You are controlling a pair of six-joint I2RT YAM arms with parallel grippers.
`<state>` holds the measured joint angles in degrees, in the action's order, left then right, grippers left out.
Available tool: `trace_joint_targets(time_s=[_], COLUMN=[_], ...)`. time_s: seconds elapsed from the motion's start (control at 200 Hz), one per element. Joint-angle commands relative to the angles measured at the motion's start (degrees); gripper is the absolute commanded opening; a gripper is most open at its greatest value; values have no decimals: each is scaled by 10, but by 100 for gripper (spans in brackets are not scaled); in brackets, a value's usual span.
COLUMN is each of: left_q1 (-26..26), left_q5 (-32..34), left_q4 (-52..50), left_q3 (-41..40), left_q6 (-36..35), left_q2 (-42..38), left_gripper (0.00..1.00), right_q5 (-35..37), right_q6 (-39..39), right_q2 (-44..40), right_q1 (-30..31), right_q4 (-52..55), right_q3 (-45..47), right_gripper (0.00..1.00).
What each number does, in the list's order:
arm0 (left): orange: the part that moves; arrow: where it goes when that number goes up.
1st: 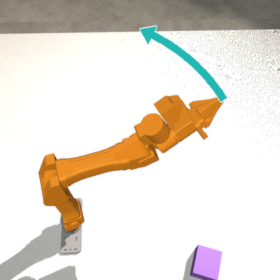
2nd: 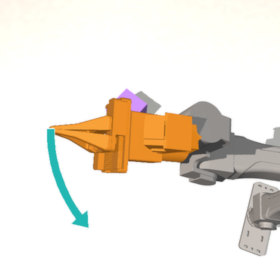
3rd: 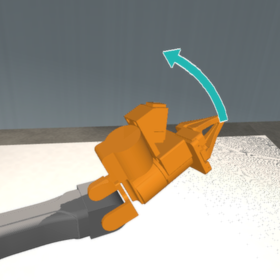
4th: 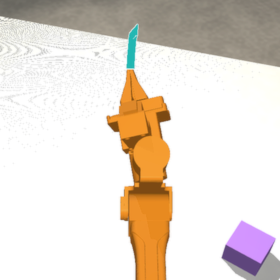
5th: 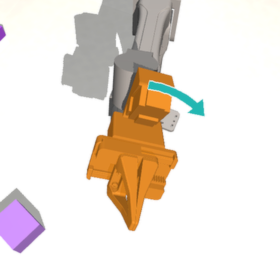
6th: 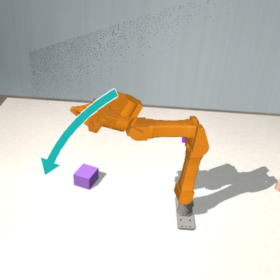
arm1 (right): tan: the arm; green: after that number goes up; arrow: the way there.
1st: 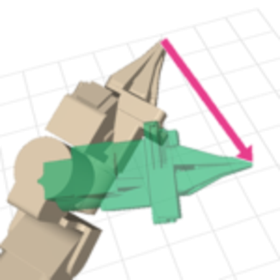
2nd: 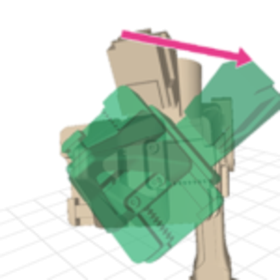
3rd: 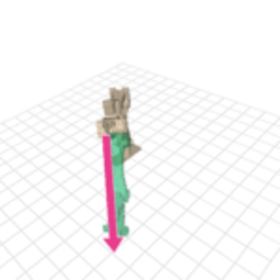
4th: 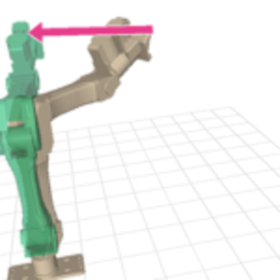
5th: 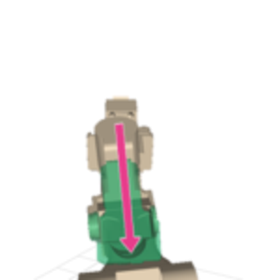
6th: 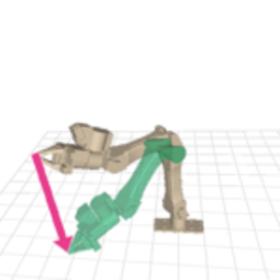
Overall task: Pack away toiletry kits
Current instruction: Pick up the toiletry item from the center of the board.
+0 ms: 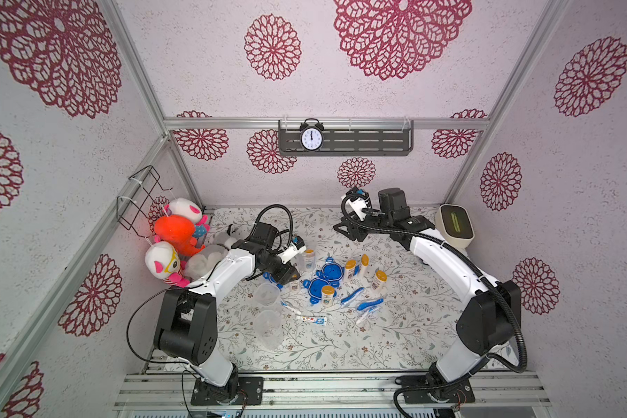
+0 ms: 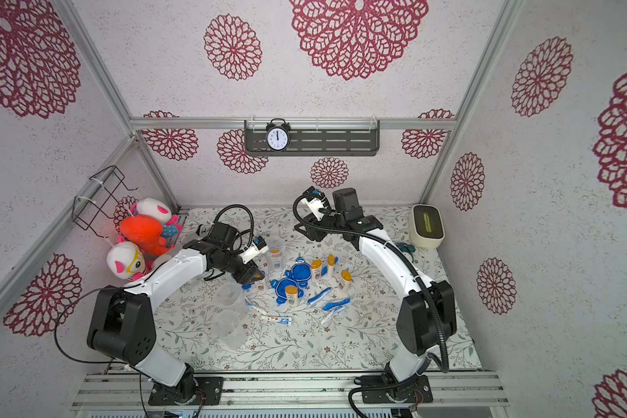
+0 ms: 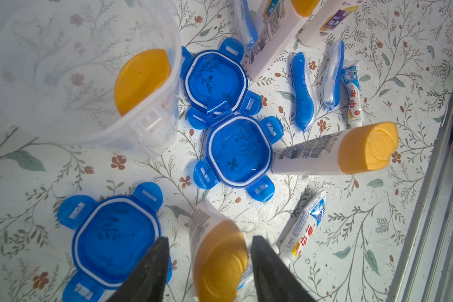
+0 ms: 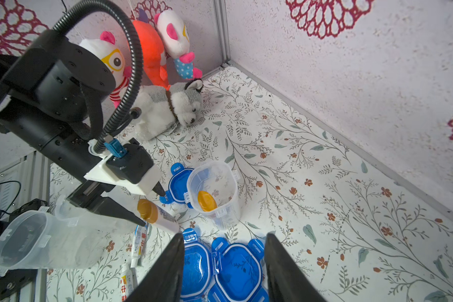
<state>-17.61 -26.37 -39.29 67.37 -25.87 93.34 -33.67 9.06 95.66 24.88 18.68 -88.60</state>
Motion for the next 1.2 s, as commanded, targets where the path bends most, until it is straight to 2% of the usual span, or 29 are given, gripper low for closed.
trace_joint_targets(time_s=[0.0,0.115,0.57,0.826,1.011,1.196], left_q1=[-7,-8,-16,-17,-17,-18], left_q5=[-3,1,22,23,26,39], left_q4=[-4,-4,-12,-12,-10,-14], left_q3=[-2,-3,4,7,17,25], left_q6=[-2,-1,-1,1,3,-4], left_q2=[9,13,30,25,20,8], left_gripper=[55,52,40,33,24,21], right_q5=[-29,-36,-13,-14,-18,-24], right_q6=[-31,-47,-27,-18,-18,-16], right_q2=[-12,-24,-38,-43,-45,-54], right_q1=[-4,-4,-5,-9,-14,-20], right_q4=[23,30,57,58,53,42], right_q3=[9,37,43,43,48,63], right_gripper=[51,51,51,51,51,51])
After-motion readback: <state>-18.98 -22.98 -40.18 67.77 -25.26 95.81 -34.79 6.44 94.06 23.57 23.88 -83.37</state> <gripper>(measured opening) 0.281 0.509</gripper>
